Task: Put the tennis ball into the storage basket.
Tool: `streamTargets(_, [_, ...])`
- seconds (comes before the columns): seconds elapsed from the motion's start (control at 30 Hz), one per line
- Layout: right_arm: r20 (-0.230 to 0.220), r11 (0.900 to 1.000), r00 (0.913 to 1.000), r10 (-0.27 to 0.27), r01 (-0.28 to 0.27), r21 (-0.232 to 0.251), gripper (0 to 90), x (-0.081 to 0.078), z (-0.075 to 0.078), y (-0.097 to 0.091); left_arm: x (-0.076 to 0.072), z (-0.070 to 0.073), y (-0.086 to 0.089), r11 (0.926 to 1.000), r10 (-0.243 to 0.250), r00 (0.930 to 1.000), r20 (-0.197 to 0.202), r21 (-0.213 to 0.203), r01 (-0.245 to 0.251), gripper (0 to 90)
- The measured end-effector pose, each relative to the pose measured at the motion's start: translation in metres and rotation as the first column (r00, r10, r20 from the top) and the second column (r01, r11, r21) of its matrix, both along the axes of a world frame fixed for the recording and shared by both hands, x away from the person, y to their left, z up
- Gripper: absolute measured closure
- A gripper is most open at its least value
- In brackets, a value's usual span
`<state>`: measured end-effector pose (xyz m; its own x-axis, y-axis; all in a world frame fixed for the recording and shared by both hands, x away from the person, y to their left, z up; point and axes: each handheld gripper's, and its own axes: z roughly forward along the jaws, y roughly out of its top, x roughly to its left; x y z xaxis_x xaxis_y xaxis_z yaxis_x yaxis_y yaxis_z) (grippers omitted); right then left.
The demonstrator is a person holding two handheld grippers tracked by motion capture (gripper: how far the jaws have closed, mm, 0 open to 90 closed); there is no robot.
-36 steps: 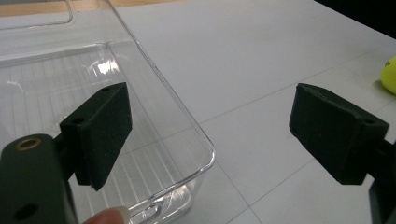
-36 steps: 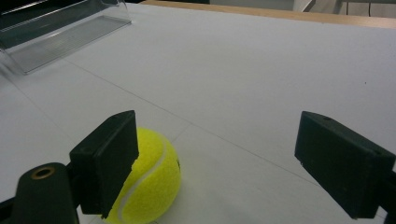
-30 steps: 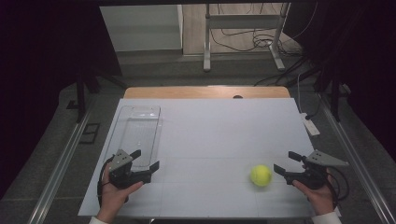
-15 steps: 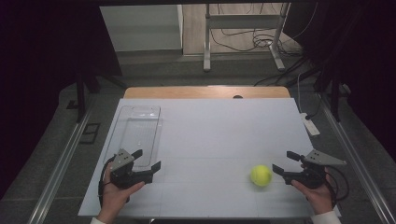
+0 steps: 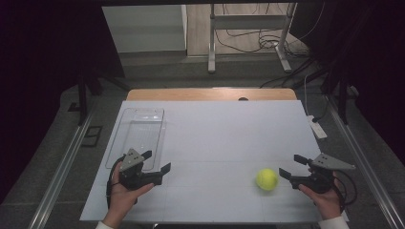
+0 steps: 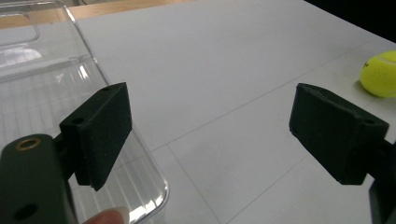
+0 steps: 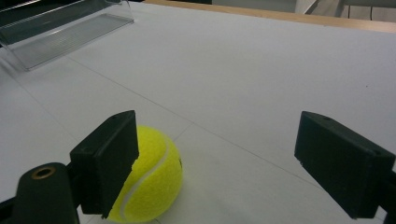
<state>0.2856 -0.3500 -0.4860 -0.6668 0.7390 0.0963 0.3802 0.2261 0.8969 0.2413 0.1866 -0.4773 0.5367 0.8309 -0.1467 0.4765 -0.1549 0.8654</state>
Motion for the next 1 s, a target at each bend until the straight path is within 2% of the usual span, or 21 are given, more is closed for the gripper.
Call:
streamTargets(0.7, [-0.004,0.9999,1.0000,-0.009,0.009,-0.007,14.2,0.000,-0.002,-0.001,0.018,0.003,-0.035,0.9939,-0.102,0.9942,-0.035,0.039,0.104,14.6])
streamTargets(1.0, [-0.004,0.9999,1.0000,-0.009,0.009,-0.005,14.2,0.001,-0.002,-0.001,0.023,0.007,-0.053,0.9859,-0.158,0.9869,-0.035,0.051,0.159,14.6])
